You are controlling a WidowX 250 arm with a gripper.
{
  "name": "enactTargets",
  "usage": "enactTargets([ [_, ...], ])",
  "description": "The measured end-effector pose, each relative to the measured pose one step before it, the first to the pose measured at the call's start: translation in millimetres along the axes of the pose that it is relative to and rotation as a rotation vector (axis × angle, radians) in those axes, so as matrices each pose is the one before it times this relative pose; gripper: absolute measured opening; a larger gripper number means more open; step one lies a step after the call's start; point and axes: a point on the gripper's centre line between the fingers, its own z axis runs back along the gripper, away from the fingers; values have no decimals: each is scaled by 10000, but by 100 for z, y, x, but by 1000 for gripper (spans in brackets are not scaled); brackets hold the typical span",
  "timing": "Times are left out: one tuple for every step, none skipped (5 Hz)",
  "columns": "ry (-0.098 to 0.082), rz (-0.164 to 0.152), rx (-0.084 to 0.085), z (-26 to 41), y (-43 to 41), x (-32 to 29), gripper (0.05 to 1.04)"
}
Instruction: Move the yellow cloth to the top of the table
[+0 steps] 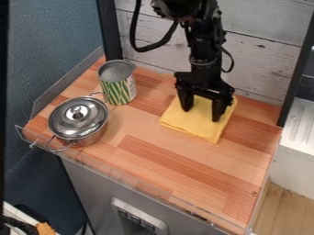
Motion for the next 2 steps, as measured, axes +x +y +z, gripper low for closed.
enactTargets([
  [-181, -50, 118, 1876, -507, 250, 1001],
  [-625, -215, -96, 3259, -280, 693, 1001],
])
